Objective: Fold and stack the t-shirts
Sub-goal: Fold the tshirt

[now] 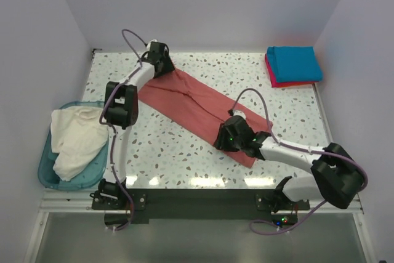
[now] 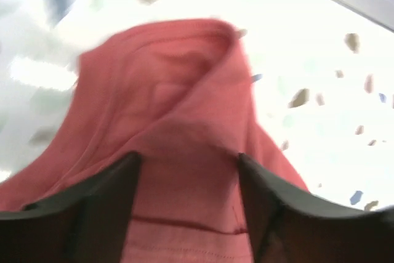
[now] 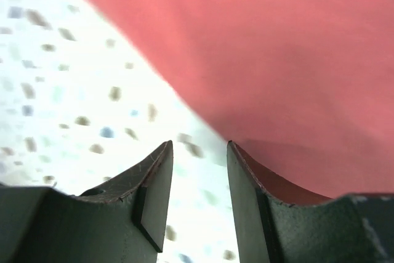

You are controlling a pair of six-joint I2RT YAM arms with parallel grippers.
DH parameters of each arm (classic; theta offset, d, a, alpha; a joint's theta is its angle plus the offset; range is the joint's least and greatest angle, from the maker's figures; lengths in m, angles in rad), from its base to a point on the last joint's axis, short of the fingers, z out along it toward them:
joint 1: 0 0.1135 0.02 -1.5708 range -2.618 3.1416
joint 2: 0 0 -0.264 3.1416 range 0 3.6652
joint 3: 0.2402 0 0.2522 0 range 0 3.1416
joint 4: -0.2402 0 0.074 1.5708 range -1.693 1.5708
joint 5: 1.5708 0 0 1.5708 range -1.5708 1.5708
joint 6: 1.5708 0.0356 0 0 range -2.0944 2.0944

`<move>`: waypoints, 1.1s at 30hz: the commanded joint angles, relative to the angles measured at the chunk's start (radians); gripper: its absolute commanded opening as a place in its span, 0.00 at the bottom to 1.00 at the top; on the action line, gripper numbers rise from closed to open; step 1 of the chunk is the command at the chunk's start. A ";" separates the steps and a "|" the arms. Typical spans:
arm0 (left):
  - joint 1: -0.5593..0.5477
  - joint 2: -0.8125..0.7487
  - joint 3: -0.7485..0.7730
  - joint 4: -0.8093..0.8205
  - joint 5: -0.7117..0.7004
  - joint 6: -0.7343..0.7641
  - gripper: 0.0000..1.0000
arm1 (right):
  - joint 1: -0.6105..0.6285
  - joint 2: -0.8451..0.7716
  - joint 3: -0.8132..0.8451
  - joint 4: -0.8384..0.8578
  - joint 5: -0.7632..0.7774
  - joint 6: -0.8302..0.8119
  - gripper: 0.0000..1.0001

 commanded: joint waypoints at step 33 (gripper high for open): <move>0.012 -0.303 -0.445 -0.005 -0.158 -0.167 0.25 | -0.199 0.235 0.234 -0.246 0.239 -0.314 0.48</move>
